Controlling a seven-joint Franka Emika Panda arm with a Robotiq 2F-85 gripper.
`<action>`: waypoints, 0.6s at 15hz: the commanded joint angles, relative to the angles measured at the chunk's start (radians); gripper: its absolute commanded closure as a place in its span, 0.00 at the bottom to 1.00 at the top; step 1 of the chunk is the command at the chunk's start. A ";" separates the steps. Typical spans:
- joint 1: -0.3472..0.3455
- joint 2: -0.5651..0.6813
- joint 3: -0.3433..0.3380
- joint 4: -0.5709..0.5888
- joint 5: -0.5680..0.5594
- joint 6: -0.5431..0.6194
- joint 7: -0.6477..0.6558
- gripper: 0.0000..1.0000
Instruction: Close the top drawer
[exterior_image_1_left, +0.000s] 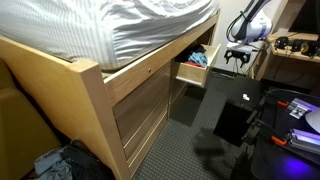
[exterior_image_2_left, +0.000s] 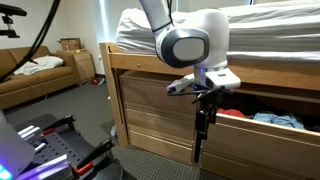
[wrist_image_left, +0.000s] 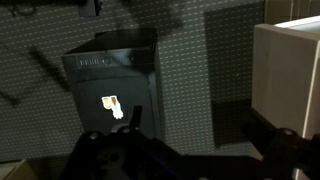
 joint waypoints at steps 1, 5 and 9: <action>0.019 0.198 -0.017 0.166 0.052 -0.014 0.050 0.00; 0.030 0.234 -0.025 0.183 0.050 -0.039 0.053 0.00; 0.045 0.276 -0.041 0.233 0.044 -0.075 0.078 0.00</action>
